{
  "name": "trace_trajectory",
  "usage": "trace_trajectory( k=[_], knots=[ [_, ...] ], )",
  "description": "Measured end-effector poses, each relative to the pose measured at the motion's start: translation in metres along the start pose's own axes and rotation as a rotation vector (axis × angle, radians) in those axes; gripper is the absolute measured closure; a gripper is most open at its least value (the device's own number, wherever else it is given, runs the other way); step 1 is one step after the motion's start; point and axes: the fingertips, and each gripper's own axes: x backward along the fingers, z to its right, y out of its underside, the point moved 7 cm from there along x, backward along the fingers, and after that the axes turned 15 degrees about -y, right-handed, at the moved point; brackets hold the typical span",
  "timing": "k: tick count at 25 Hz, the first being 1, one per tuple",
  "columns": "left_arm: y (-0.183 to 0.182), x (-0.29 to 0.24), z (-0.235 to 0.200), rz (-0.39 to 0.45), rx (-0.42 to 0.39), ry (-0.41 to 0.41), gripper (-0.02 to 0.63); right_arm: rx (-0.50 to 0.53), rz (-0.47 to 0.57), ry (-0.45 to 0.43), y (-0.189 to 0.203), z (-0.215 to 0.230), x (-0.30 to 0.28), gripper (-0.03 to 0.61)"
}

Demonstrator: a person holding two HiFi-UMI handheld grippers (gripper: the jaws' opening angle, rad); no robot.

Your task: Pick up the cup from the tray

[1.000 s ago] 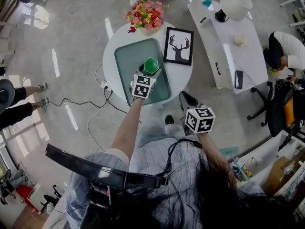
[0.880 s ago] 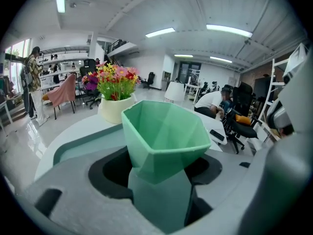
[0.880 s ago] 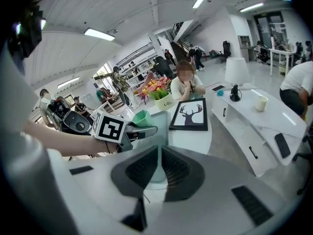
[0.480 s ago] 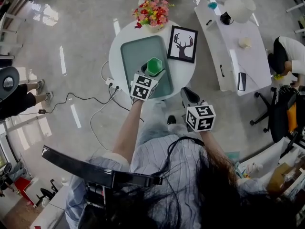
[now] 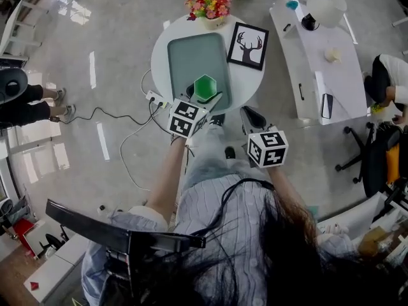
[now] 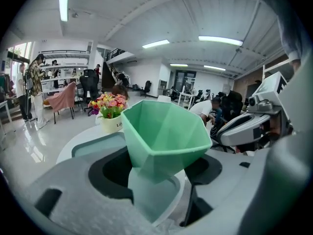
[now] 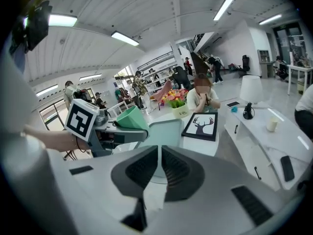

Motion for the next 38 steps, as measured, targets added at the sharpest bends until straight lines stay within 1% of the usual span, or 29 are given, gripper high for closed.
trace_trajectory(
  k=[6, 11, 14, 18, 21, 24, 26, 30, 38],
  knots=[
    [0.017, 0.051, 0.039, -0.013, 0.004, -0.006, 0.295, 0.026, 0.034, -0.047, 0.017, -0.018, 0.023, 0.537],
    [0.034, 0.093, 0.069, -0.004, 0.052, -0.024, 0.295, 0.029, 0.062, -0.084, 0.037, -0.035, 0.041, 0.537],
    [0.044, 0.116, 0.085, -0.006, 0.064, -0.046, 0.295, 0.048, 0.061, -0.106, 0.049, -0.049, 0.05, 0.537],
    [0.052, 0.143, 0.099, -0.003, 0.105, -0.077, 0.295, 0.059, 0.048, -0.144, 0.058, -0.067, 0.054, 0.537],
    [0.057, 0.16, 0.112, 0.003, 0.137, -0.08, 0.295, 0.058, 0.047, -0.167, 0.062, -0.077, 0.059, 0.537],
    [0.061, 0.173, 0.124, 0.001, 0.131, -0.073, 0.295, 0.05, 0.054, -0.182, 0.066, -0.085, 0.06, 0.537],
    [0.063, 0.18, 0.128, 0.003, 0.116, -0.068, 0.295, 0.046, 0.054, -0.191, 0.07, -0.089, 0.059, 0.537],
    [0.069, 0.191, 0.132, -0.001, 0.11, -0.065, 0.295, 0.041, 0.05, -0.191, 0.077, -0.095, 0.06, 0.537],
    [0.09, 0.221, 0.125, 0.015, 0.14, -0.076, 0.295, 0.052, 0.062, -0.175, 0.085, -0.118, 0.058, 0.537]
  ],
)
